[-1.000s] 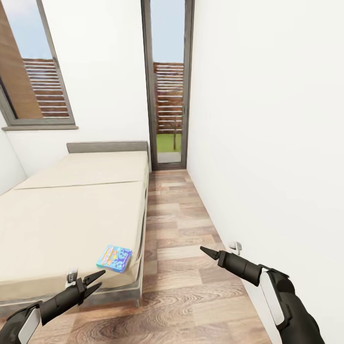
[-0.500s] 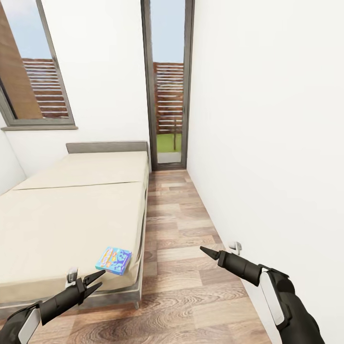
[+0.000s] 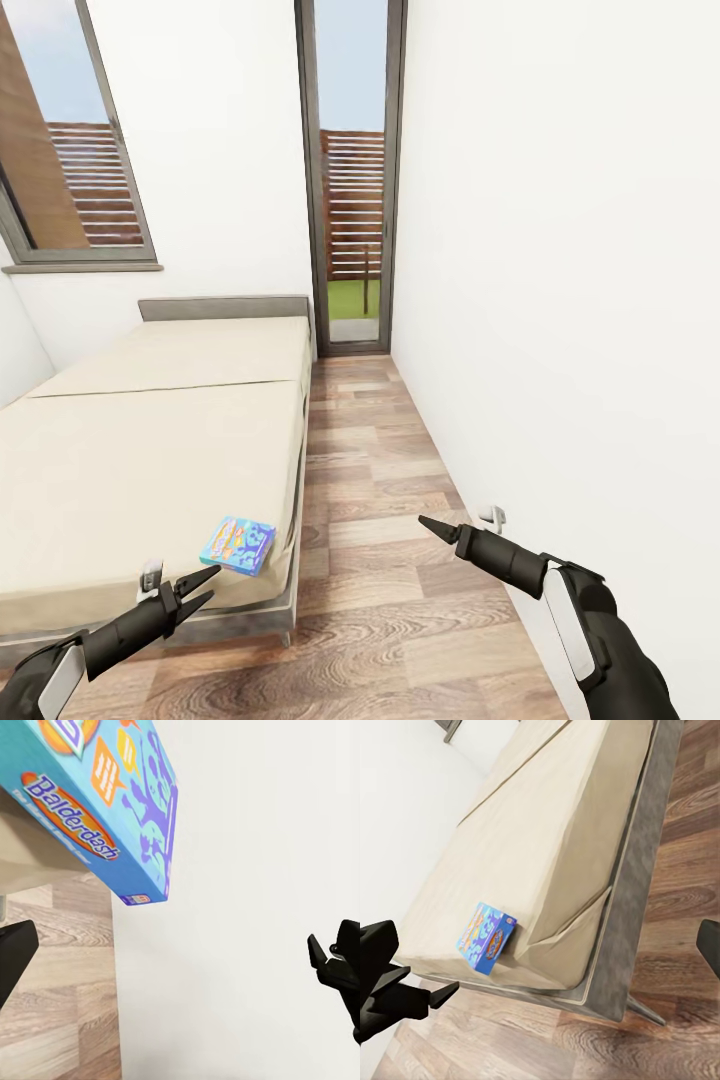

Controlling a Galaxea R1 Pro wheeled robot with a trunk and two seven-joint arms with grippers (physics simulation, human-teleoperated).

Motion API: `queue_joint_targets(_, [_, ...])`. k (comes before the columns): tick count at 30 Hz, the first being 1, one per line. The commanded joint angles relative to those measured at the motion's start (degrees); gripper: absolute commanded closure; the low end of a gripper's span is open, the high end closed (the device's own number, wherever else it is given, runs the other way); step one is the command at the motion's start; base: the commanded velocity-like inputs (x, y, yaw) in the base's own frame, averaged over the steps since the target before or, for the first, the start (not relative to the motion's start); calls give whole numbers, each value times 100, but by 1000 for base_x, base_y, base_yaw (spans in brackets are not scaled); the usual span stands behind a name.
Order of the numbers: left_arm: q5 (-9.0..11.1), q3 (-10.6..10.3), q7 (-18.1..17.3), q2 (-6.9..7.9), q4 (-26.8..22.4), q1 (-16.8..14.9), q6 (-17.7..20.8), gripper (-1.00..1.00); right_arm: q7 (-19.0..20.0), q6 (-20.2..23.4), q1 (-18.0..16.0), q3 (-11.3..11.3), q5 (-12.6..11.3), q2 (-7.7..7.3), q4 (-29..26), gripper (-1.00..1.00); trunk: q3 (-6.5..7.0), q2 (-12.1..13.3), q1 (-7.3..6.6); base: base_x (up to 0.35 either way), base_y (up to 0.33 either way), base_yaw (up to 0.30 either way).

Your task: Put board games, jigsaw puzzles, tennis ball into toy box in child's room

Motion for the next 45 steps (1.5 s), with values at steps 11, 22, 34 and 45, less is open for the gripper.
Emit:
queue_joint_targets(11, [21,11,-11,0,1,-3,55,-100,15,19,-3,-5,-21,1,0,-100,-5,-2,-1,40,0,0])
queue_joint_targets(22, [28,9,-11,0,1,-3,56,-100,16,12,-3,-5,-21,1,0,-100,-5,-2,-1,89,0,0])
queue_joint_targets(34, [29,11,-13,0,1,-3,62,-100,18,11,-3,-5,-21,1,0,-100,-5,-2,-1,8,0,0])
queue_joint_targets(45, [29,15,-19,1,1,-3,74,-100,18,11,-3,-5,-21,1,0,-100,-5,-2,-1,0,0,0])
